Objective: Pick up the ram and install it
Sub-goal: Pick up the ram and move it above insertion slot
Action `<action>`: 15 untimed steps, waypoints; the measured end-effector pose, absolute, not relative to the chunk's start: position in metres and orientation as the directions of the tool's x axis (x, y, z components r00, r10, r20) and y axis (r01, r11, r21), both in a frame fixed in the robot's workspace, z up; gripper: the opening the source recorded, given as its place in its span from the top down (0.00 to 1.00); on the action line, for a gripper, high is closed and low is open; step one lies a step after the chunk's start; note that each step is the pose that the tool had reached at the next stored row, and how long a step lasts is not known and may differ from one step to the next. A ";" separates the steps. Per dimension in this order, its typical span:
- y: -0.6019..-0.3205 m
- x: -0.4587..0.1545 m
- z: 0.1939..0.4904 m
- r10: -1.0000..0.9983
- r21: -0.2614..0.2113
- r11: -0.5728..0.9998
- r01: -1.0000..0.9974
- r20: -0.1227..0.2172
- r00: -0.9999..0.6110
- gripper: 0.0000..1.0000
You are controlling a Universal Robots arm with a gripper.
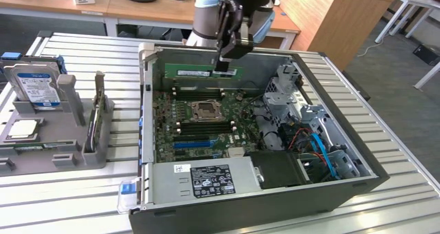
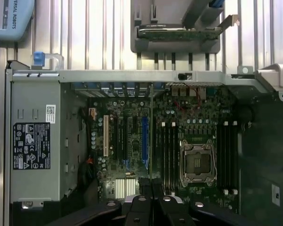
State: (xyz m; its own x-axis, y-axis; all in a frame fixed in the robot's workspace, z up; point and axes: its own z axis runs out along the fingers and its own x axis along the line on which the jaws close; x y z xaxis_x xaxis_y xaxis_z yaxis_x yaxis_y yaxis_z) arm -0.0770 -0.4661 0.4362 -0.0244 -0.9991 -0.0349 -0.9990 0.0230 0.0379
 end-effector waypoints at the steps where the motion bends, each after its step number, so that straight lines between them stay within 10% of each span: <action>1: -0.466 -0.073 0.436 -0.999 0.038 0.023 -0.999 -0.035 -0.024 0.88; 15: -0.466 -0.038 0.436 -0.999 0.038 0.021 -0.999 -0.035 -0.022 0.88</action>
